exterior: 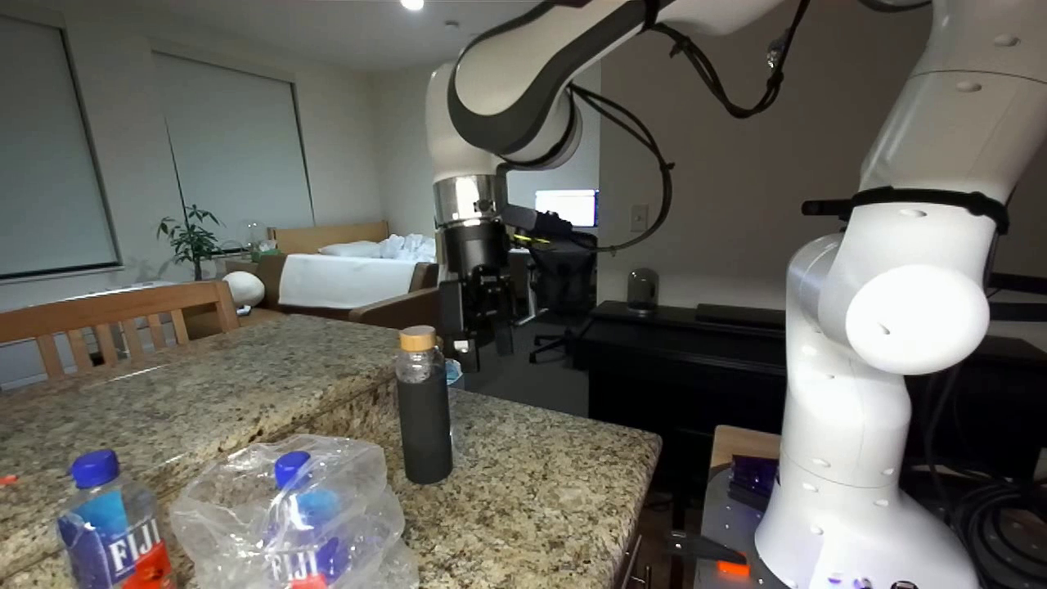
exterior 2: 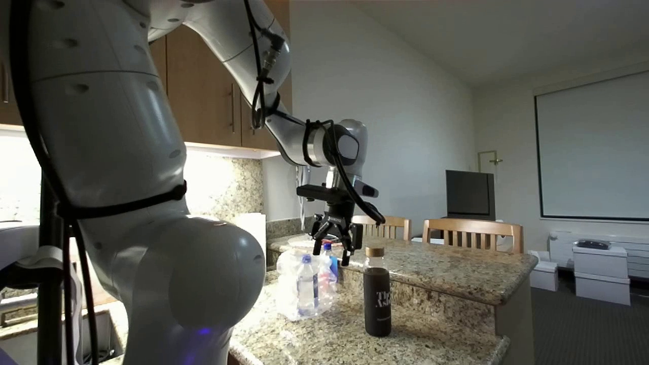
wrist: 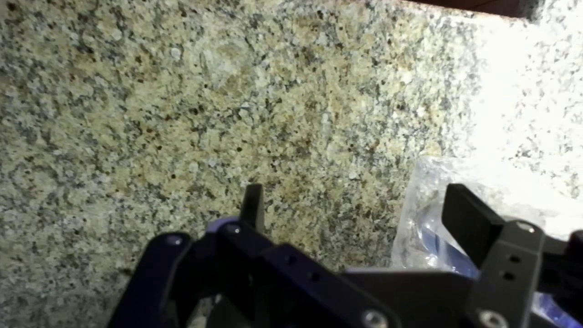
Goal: Put the plastic over the brown bottle
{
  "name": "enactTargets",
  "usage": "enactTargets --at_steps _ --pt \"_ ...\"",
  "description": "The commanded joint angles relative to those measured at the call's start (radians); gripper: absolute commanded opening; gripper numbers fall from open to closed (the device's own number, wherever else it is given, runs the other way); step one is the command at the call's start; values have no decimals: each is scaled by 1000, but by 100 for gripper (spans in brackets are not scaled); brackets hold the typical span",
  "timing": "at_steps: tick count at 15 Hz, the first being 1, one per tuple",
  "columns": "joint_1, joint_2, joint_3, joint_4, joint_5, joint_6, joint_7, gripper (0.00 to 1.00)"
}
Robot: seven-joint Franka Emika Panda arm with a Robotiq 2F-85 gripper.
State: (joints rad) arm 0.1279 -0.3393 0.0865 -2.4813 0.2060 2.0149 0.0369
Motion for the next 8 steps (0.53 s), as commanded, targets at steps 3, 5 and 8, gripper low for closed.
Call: enactTargets --at_steps 3,5,8 --pt "51 59 90 136 -10 -24 58 100" --pt "69 84 111 185 -13 -29 48 100" --pt "95 139 145 255 -34 -23 28 100"
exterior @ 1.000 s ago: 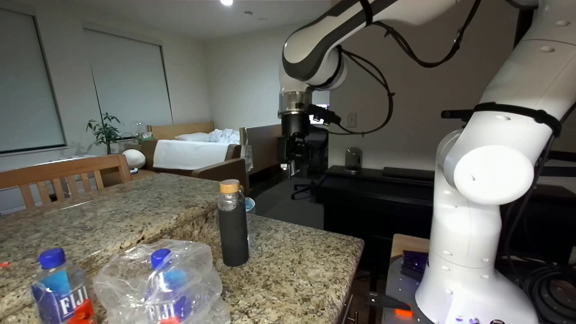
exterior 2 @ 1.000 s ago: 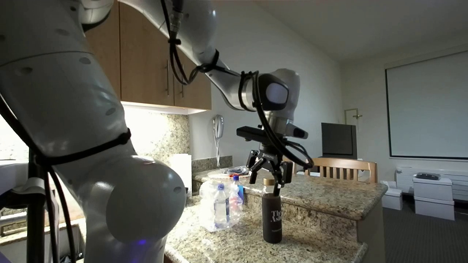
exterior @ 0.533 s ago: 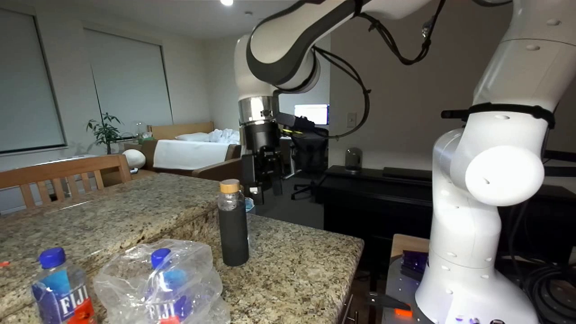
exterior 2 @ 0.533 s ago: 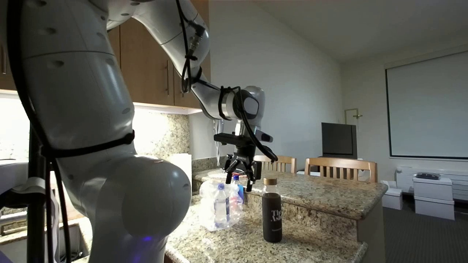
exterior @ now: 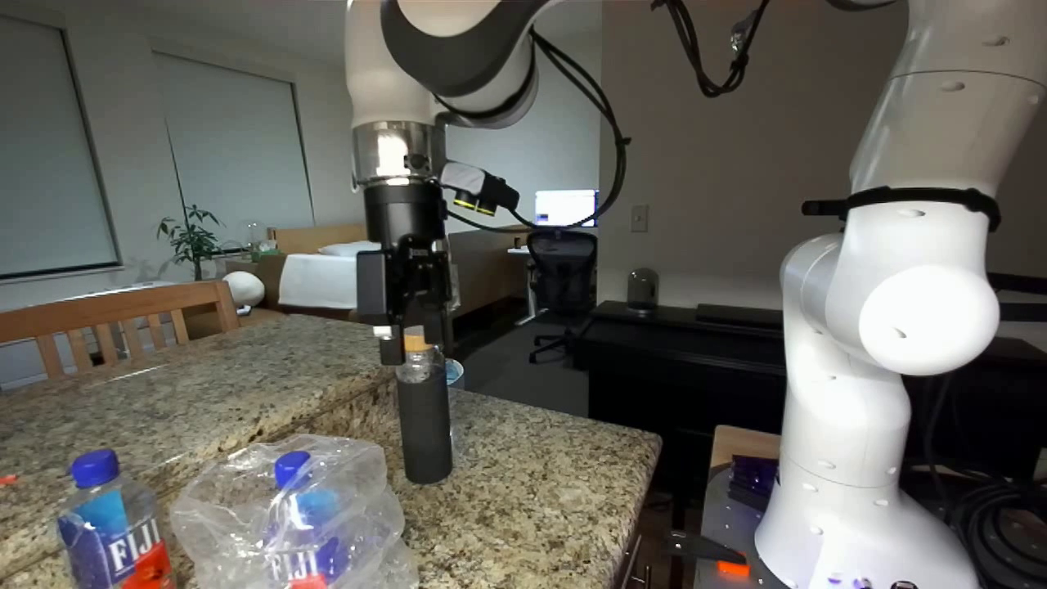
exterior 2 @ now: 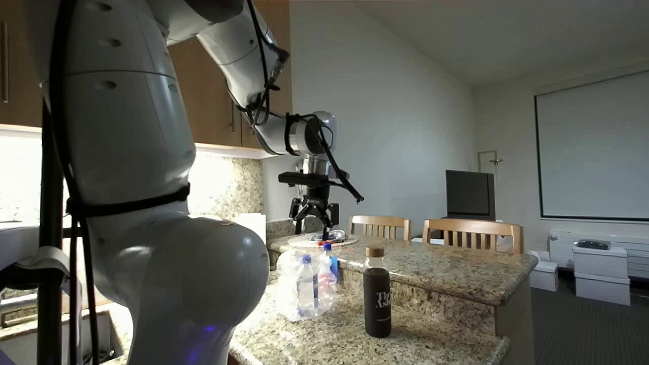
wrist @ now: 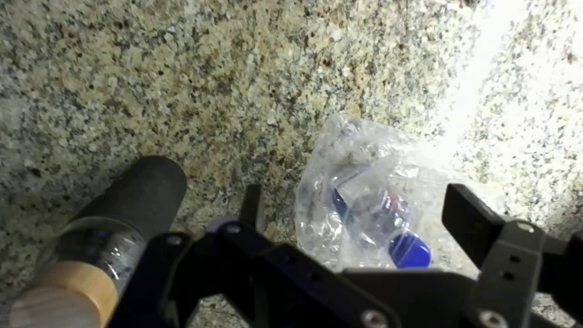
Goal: Put the plastic over the brown bottle
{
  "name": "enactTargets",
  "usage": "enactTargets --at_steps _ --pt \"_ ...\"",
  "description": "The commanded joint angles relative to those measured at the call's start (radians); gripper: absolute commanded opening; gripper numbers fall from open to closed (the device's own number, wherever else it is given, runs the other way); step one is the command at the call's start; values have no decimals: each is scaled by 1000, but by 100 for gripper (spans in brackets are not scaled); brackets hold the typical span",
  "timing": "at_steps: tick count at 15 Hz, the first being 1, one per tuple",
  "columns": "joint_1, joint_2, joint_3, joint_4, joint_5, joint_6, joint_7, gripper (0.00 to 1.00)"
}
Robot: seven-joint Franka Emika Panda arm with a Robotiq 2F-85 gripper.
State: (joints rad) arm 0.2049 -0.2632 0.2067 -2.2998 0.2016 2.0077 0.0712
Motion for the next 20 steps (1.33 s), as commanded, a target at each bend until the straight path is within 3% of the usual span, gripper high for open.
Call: enactTargets --at_steps 1,9,17,20 --pt "27 85 36 96 -45 -8 -19 100" --pt "98 270 93 254 -87 42 -203 100" --pt "120 358 127 301 -56 62 -463 100" --pt "126 409 142 326 -72 56 -504 100"
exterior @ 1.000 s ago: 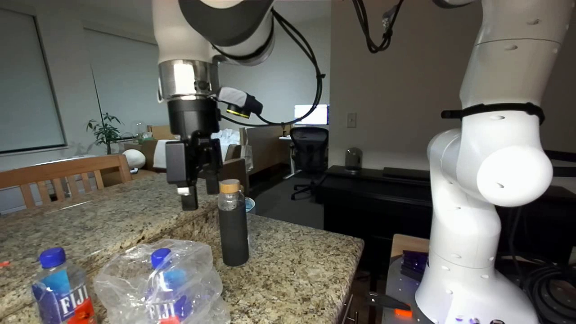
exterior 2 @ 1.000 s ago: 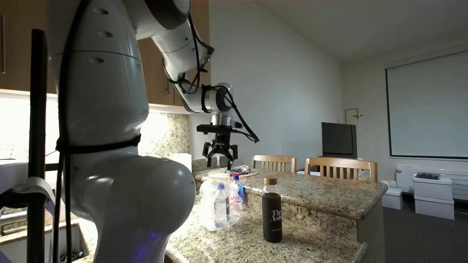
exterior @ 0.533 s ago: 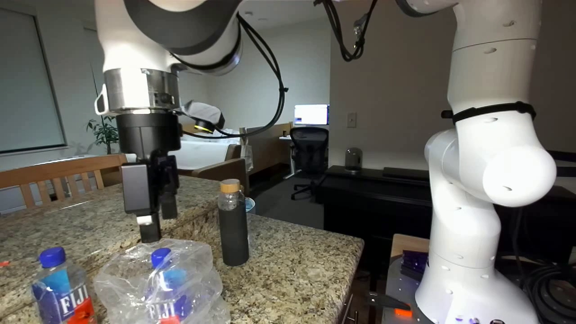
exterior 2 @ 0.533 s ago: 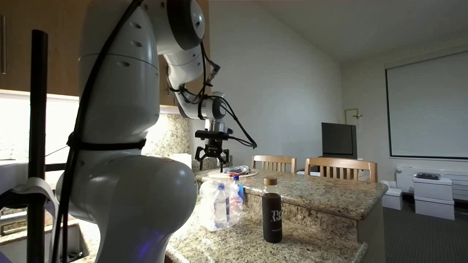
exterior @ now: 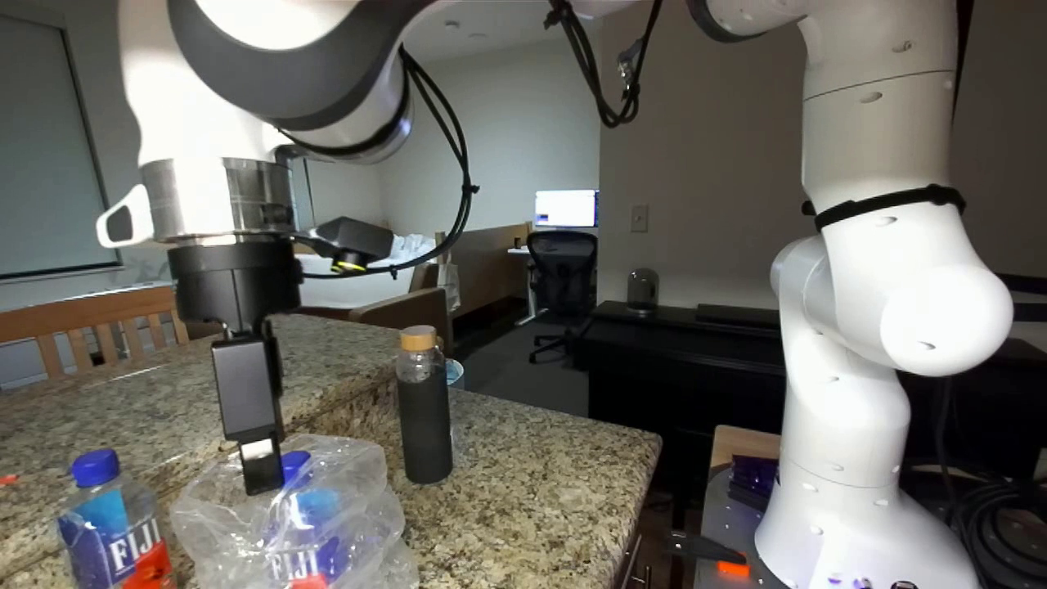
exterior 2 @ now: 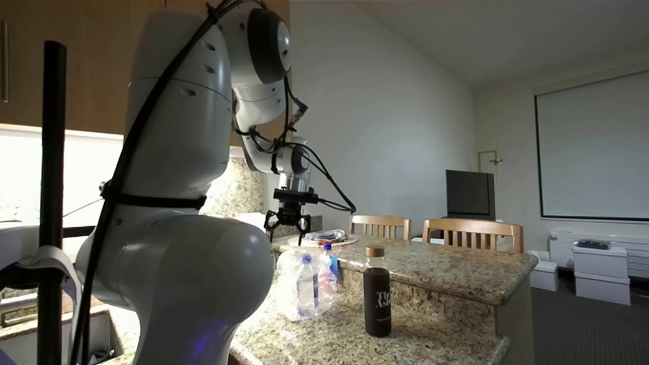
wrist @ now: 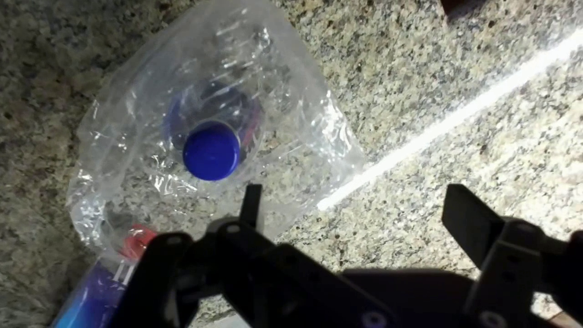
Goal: Put the plastic over the brown bottle
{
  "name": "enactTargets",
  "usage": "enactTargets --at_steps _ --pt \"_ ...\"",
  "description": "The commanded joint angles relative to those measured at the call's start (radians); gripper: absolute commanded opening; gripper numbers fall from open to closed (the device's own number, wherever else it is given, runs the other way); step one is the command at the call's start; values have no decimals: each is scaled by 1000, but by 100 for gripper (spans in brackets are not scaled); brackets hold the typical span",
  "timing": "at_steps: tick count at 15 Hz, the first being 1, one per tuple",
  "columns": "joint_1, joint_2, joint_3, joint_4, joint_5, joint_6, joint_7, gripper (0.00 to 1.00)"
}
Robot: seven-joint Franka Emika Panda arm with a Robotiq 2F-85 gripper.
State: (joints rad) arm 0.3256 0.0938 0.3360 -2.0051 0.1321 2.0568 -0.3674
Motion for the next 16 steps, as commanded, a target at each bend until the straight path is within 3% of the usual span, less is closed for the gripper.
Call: enactTargets --at_steps 1,11,12,13,16 --pt "9 70 17 40 -10 5 -70 100" --pt "41 192 17 111 -156 -30 30 100" --pt "41 193 16 111 -169 -27 38 75" --pt "43 195 15 113 -182 -18 50 74" --pt "41 179 15 113 -188 -17 78 53"
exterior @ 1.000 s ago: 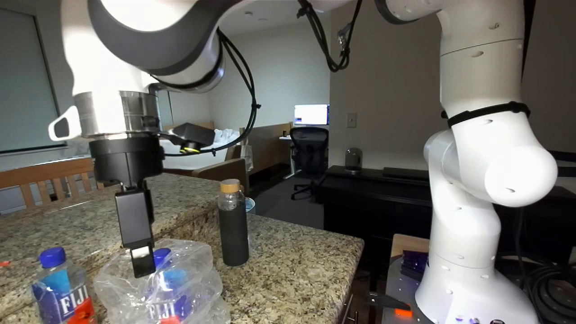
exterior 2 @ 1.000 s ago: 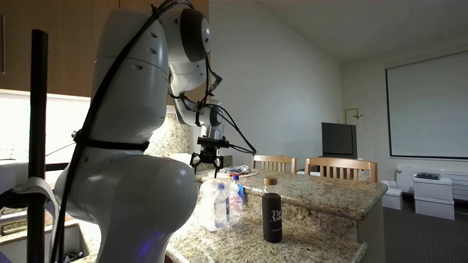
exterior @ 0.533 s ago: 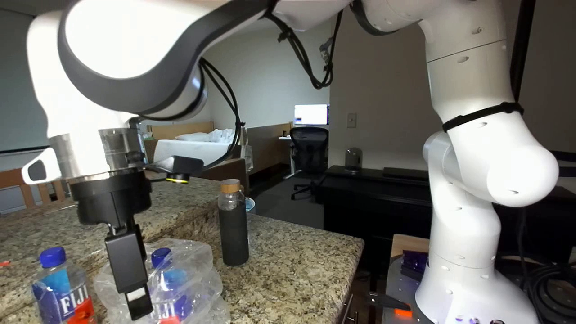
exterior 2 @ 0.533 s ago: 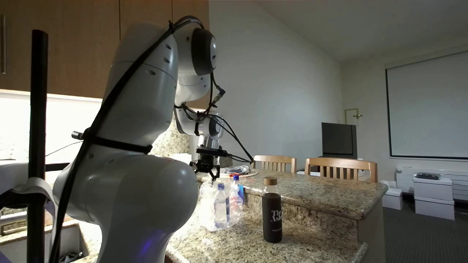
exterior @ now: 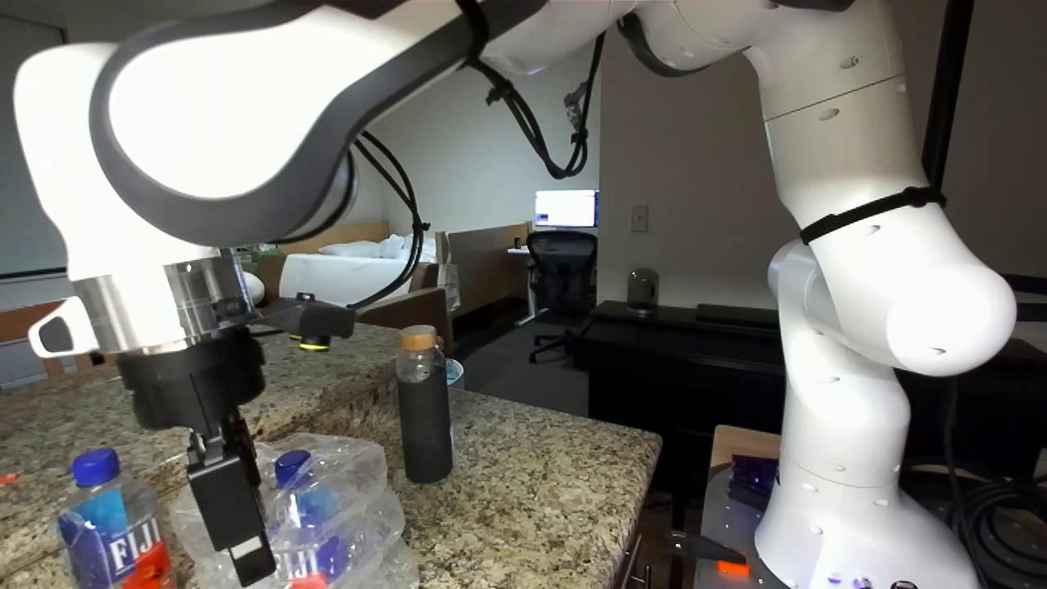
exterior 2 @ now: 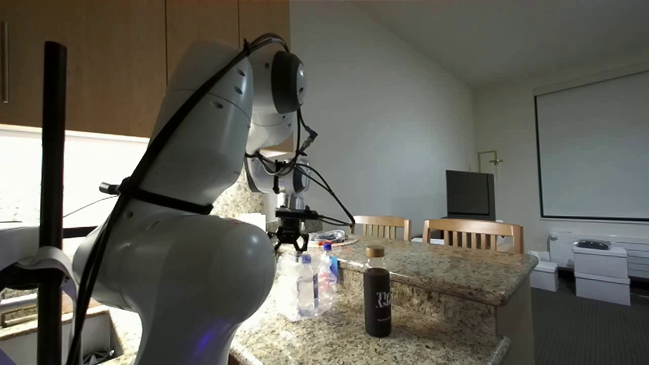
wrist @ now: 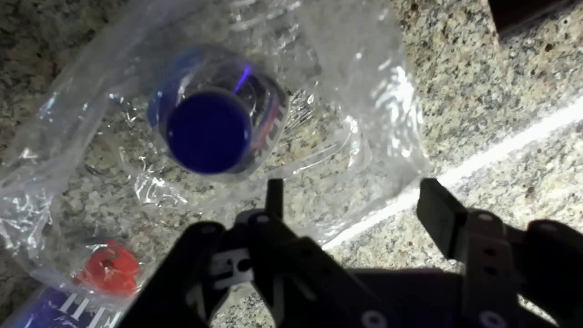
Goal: Put the plastic over the brown bottle
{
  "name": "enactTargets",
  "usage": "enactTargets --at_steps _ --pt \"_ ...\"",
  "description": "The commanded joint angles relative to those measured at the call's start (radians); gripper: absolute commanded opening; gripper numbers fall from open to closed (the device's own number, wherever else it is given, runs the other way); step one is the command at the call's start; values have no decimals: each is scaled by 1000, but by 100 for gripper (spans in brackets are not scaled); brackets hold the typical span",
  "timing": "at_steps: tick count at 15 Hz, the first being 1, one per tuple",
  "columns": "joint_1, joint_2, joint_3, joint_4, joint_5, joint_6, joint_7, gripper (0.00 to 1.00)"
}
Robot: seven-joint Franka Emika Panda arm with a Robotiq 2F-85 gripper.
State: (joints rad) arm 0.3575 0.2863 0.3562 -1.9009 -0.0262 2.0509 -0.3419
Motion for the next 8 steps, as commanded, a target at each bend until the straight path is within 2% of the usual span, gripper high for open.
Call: enactTargets --at_steps 1,6,8 --pt "8 -14 -7 12 -27 -15 64 47" --pt "6 -6 -16 22 -15 -39 129 15" --pt "0 -5 -20 15 -5 -49 142 9"
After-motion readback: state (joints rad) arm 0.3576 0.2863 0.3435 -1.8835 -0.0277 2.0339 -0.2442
